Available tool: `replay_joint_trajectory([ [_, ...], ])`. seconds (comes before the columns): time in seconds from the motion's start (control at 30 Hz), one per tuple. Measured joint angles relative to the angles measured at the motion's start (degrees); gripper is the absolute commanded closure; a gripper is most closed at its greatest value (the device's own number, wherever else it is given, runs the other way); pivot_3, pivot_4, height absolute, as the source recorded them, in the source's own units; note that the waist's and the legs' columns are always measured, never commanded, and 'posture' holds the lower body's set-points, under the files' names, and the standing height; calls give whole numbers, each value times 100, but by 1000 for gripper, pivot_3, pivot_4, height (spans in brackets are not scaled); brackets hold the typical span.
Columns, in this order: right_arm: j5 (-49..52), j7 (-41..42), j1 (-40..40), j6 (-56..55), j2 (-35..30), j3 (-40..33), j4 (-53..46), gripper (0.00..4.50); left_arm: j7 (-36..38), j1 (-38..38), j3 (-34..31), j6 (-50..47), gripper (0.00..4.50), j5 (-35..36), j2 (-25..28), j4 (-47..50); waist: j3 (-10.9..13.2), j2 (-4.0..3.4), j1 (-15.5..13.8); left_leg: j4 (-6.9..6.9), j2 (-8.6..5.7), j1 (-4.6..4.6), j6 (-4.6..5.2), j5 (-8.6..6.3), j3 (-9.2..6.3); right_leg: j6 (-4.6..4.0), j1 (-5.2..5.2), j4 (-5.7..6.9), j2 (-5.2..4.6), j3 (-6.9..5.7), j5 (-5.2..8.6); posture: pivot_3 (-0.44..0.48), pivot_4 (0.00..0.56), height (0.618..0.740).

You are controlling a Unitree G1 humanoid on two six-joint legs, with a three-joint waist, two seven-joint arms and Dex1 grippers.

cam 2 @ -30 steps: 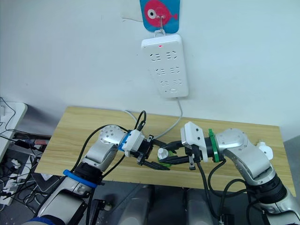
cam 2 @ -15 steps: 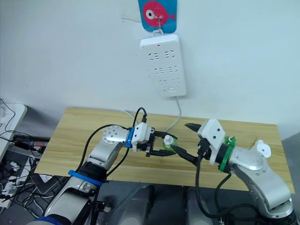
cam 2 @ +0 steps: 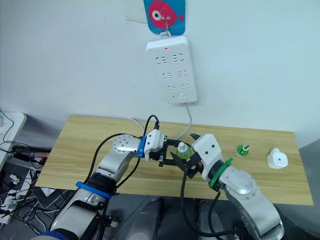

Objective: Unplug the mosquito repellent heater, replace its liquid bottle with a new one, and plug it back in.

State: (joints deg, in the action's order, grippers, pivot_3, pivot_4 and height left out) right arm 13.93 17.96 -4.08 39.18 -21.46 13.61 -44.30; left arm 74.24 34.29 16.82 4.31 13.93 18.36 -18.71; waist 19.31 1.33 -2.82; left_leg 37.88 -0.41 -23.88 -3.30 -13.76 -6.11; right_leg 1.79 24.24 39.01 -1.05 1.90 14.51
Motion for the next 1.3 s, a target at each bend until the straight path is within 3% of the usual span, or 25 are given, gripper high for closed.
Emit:
replay_joint_trajectory([
  [0.2, -38, -40, 106, -1, 33, 134, -53, 3255, -2, -4, 0, -2, 2232, -27, -3, 4, -1, 0, 1, 0, 0, 0, 0, 0, 0, 0, 0, 0, 0, 0, 0, 184, 273, 740],
  [0.23, -35, -17, 108, -1, 15, 131, -55, 3439, 0, -6, 0, -9, 2232, -34, -2, 4, -1, 0, 1, 0, -1, 0, 0, 0, 1, 0, 0, 0, 0, 0, 0, 185, 274, 740],
  [0.4, 258, 656, -102, -76, -404, -76, 44, 3430, 170, -31, 0, 98, 2232, -5, 18, 50, -1, 0, 2, 2, -2, 0, 0, 0, 3, 0, -2, -1, 0, 1, 0, 176, 274, 740],
  [0.57, 945, 3138, -1287, -870, -1402, -150, 1131, 3430, 698, -279, -20, 199, 2232, 281, 297, 537, -3, 1, 49, 0, -1, 6, 2, 0, 1, -2, -7, -3, 8, -6, -1, 222, 267, 740],
  [0.67, 1027, 4361, -1933, -1484, -1438, 27, 1928, 3430, 913, -394, -27, 131, 2232, 414, 447, 865, -3, 1, 53, -2, 0, 6, 2, 0, -8, -3, -7, 0, 13, -15, -2, 244, 266, 740],
  [0.8, 1023, 5389, -2372, -2165, -1332, 256, 2772, 3430, 1046, -477, 13, 59, 2232, 458, 570, 1073, -4, 3, 4, 1, 0, 4, 2, 0, -11, -3, -8, 1, 4, -17, -2, 244, 266, 740],
  [0.97, 1027, 5850, -2662, -2489, -1333, 219, 3272, 1772, 1030, -499, 59, -32, 2232, 401, 590, 1110, -4, 3, -56, 6, -3, 2, 1, 0, -10, -3, -9, 0, -5, -14, -2, 268, 270, 740],
  [1.1, 1367, 5713, -2270, -1932, -2144, -523, 2793, 267, 940, -451, 56, -7, 2232, 363, 578, 920, -4, 3, -197, 4, -5, -3, 2, 0, -15, -2, -8, -3, -9, -19, -1, 237, 282, 740],
  [1.17, 1613, 5408, -1735, -1539, -2456, -1021, 2195, 65, 848, -427, 0, 8, 2232, 339, 573, 773, -4, 3, -224, 2, -3, -6, 3, -1, -15, -2, -7, -6, -10, -17, -1, 227, 285, 740],
  [1.3, 1867, 4279, -813, -852, -2276, -1385, 1049, 65, 650, -361, -45, 34, 2232, 261, 432, 601, -4, 3, -195, 4, 1, -2, 3, -1, -6, -3, -6, 0, -11, -4, -1, 209, 288, 740],
])
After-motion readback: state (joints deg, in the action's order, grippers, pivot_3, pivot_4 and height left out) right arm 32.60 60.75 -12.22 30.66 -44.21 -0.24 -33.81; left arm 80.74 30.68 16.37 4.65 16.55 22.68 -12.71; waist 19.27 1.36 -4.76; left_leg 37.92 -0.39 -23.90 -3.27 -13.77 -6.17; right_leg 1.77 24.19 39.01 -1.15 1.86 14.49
